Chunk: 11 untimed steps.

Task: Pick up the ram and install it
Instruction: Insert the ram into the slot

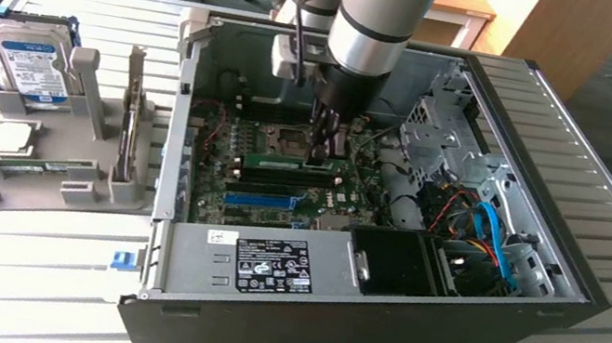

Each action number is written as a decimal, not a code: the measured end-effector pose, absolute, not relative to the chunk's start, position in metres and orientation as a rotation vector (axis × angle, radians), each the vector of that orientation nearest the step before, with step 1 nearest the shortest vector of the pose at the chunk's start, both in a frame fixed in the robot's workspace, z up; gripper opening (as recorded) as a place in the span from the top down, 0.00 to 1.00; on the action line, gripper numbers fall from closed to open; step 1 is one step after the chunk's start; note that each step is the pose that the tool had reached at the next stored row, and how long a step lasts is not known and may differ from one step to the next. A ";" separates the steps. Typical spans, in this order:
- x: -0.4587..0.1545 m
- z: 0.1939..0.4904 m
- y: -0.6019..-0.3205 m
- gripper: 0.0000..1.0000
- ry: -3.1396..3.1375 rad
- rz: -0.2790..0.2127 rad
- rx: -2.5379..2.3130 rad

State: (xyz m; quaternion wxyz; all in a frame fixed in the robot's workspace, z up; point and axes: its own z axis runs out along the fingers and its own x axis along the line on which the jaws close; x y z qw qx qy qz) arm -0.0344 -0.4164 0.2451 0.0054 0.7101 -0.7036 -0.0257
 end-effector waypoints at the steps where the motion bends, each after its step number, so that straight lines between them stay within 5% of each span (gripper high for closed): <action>1: -0.034 0.244 -0.416 0.88 -2.203 -0.081 2.223; 11: -0.034 0.239 -0.416 0.88 -2.203 -0.081 2.223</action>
